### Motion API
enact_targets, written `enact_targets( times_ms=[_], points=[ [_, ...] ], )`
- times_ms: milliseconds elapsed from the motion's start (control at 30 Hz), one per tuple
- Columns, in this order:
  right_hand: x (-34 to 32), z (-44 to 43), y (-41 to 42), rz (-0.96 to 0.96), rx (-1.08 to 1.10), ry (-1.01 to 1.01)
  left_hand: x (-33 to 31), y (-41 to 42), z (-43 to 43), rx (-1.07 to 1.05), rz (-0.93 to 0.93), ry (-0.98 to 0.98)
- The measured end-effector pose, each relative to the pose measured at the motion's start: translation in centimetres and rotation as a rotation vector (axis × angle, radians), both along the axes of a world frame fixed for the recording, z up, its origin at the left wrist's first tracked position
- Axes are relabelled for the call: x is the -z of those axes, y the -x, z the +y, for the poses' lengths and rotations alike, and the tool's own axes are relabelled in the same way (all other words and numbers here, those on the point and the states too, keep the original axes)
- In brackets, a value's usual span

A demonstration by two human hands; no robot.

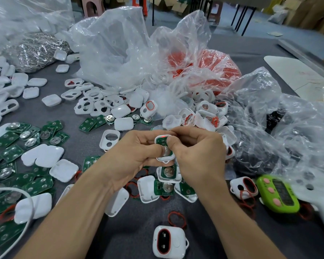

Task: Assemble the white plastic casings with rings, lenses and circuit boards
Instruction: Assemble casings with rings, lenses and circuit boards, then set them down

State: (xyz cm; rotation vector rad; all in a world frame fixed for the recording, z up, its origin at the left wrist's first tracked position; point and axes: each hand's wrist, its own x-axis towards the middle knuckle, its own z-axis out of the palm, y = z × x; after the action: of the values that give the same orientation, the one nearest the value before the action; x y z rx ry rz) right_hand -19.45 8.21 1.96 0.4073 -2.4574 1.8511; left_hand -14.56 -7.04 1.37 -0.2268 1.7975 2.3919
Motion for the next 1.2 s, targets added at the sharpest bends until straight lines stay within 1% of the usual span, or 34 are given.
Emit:
enact_targets(
  times_ms=[167,367,500,733,900,1067,1200],
  points=[
    [0.0,0.1,-0.1,0.04,-0.018,-0.037,-0.5,0.2,0.2,-0.057,-0.059,-0.078],
    [0.2,0.1,-0.3,0.073,-0.044,-0.044,-0.5,0.4,0.9,-0.122,-0.065,-0.05],
    [0.3,0.1,-0.2,0.055,-0.072,-0.049,-0.3,0.4,0.9,-0.153,-0.05,-0.031],
    [-0.4,0.8,-0.1,-0.052,-0.216,-0.035,-0.3,0.4,0.3,-0.144,-0.062,-0.117],
    [-0.5,0.7,0.0,-0.098,-0.186,0.002,-0.1,0.2,0.4,-0.092,-0.035,-0.089],
    [-0.5,0.3,-0.2,-0.085,-0.162,-0.048,0.0,0.2,0.4,-0.079,-0.022,-0.037],
    [-0.7,0.3,-0.5,-0.047,-0.19,-0.118,-0.3,0.2,0.1,-0.092,-0.028,-0.102]
  ],
)
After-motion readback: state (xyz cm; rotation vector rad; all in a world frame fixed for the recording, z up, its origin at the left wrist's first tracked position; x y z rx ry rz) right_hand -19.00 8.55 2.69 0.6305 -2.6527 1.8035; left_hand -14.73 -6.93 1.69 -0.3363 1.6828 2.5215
